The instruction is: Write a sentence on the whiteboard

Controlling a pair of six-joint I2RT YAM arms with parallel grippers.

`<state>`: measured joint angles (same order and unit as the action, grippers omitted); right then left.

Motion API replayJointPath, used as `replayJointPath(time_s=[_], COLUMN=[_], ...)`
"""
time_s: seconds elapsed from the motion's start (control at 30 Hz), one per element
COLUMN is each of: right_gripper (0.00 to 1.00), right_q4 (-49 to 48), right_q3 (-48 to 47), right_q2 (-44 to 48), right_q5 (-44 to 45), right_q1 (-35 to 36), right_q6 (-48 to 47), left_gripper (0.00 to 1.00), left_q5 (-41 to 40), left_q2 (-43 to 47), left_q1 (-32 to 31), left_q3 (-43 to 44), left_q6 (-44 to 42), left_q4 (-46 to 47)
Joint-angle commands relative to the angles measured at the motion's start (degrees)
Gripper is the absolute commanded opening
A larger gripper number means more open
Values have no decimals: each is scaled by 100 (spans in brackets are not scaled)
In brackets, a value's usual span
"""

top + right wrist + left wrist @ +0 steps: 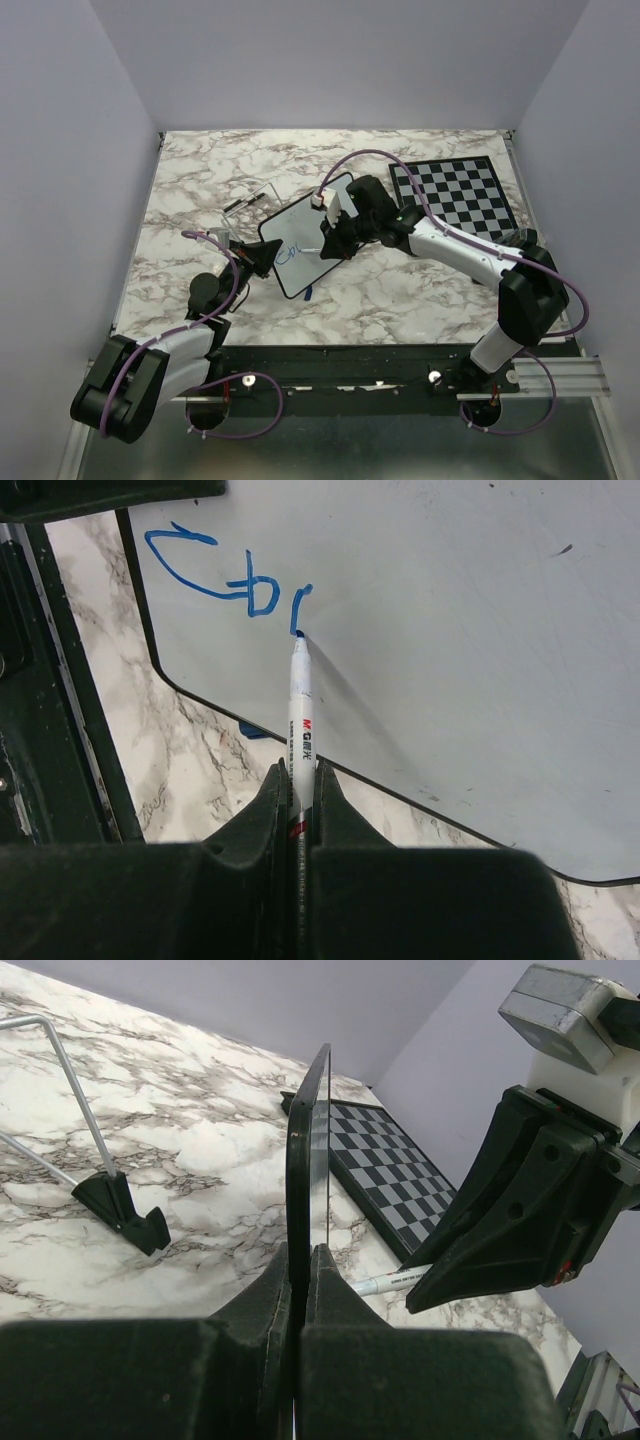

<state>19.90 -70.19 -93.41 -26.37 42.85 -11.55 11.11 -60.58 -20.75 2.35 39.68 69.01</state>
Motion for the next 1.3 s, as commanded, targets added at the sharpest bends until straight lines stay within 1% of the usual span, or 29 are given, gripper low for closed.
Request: replayJointPath(time_s=[0.0, 0.43, 0.7, 0.93, 1.27], right_gripper=[1, 1, 1, 0, 0], right_q4=[-74, -100, -100, -57, -13], right_q3=[-214, -416, -372, -109, 146], right_q2=[51, 7, -11, 24, 77], right_q5=[378, 361, 343, 220, 395], right_q1=[-66, -66, -66, -66, -75], right_q6=[30, 92, 83, -31, -58], left_gripper=[0, 0, 0, 0, 0], left_q5=[251, 260, 260, 251, 260], left_q2=[46, 46, 46, 72, 90], left_q1=[-52, -52, -52, -52, -52], left_q3=[-165, -165, -173, -165, -138], left_q6=[-171, -171, -171, -189, -206], left_q4=[24, 24, 24, -19, -46])
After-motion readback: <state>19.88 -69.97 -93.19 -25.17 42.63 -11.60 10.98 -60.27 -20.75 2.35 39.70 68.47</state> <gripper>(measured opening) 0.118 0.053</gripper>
